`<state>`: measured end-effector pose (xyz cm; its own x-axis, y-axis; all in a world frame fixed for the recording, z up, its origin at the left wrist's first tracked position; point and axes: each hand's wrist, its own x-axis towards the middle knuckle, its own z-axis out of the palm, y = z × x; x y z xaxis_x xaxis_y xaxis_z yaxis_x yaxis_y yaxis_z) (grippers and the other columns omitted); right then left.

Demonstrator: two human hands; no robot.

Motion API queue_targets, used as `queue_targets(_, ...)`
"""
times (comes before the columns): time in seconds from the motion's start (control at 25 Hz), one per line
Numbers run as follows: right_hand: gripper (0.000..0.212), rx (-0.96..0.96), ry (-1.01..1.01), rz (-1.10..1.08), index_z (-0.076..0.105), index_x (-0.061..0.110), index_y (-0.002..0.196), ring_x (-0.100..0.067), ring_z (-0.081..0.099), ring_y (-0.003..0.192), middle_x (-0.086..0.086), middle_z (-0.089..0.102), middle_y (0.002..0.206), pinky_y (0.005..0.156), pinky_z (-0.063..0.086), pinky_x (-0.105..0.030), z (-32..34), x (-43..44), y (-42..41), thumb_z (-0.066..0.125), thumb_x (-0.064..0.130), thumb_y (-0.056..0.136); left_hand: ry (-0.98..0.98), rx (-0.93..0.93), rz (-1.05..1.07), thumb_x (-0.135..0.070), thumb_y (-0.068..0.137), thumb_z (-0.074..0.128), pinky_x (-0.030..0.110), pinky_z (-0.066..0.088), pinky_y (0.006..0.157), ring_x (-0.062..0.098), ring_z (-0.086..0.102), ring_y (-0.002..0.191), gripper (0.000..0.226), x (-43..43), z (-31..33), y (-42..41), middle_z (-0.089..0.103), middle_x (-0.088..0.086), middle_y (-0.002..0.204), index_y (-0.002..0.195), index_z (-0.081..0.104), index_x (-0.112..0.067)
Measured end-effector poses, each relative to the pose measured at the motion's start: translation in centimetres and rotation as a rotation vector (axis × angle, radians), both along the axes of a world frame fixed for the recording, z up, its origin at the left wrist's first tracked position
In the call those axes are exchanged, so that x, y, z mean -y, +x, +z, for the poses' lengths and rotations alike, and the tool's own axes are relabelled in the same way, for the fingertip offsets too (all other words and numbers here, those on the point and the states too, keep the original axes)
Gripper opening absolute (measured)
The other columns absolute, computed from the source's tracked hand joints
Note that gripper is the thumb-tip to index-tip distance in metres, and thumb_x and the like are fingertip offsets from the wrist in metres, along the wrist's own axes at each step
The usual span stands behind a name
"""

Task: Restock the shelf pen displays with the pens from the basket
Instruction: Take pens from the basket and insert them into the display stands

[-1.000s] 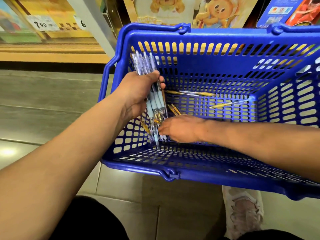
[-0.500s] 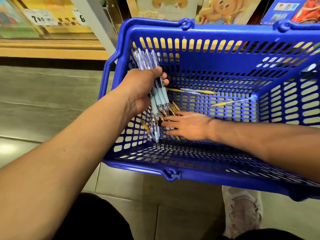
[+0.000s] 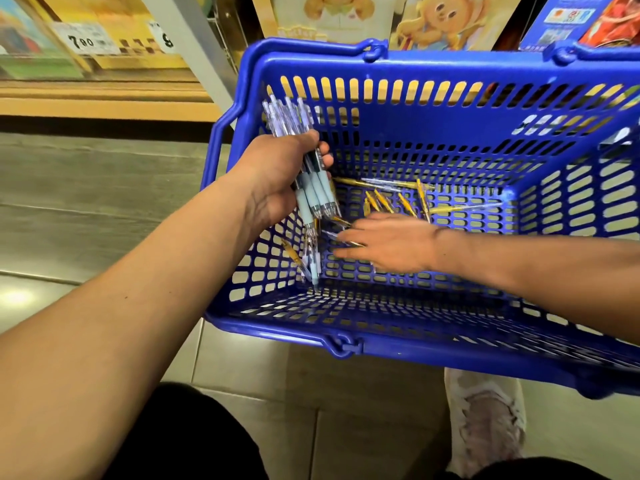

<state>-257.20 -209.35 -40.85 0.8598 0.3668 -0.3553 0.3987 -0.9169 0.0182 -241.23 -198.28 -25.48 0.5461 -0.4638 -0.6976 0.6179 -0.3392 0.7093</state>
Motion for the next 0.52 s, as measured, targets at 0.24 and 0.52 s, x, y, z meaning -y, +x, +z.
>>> queue_targets(0.24, 0.065, -0.111, 0.041, 0.002, 0.02, 0.028, 0.158, -0.025, 0.002, 0.156, -0.002, 0.006, 0.169, 0.125, 0.013, -0.047, -1.4, -5.1, 3.2, 0.05, 0.022, 0.101, -0.017, -0.016, -0.01, -0.012, 0.105, 0.053, 0.036, 0.057, 0.088, 0.017, 0.063, 0.076, 0.008, -0.5, 0.1, 0.0, 0.064, 0.003, 0.079, 0.101, 0.06, -0.01)
queue_targets(0.52, 0.063, -0.168, 0.116, -0.03, 0.036, 0.026, 0.152, -0.022, 0.019, 0.153, -0.002, 0.013, 0.168, 0.123, 0.027, -0.043, -0.6, -0.5, 0.5, 0.057, 0.008, 0.095, -0.013, -0.011, 0.006, -0.011, 0.105, 0.053, 0.043, 0.055, 0.098, 0.02, 0.062, 0.082, 0.007, -0.5, 0.0, 0.0, 0.064, 0.004, 0.081, 0.101, 0.059, -0.01)
